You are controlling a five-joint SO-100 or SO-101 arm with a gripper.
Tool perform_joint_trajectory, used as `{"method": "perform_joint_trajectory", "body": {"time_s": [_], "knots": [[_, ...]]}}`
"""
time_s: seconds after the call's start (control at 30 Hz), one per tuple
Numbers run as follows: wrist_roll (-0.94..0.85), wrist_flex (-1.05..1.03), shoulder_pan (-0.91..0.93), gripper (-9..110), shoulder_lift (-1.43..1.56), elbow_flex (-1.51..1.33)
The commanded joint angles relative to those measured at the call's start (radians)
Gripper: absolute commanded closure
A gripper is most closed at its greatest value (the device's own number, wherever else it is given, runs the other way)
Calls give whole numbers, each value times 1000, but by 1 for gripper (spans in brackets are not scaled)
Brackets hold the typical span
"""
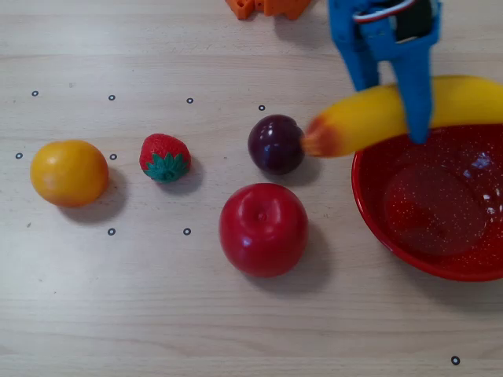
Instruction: Put the banana in the red bowl.
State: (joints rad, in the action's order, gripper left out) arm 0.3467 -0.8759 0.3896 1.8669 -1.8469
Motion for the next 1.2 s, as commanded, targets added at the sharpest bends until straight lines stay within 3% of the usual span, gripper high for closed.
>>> {"method": "perform_joint_trajectory", "body": {"time_s": [0.0,0.4,0.47,0.57,0.8,1.0,1.17], "knots": [[-17,78,51,101,101,46],[112,494,163,101,20,-190],[137,531,161,97,6,-225],[129,518,152,77,-5,-250],[78,411,140,68,-3,-222],[-2,262,114,81,20,-106],[-57,132,63,100,54,-8]]}}
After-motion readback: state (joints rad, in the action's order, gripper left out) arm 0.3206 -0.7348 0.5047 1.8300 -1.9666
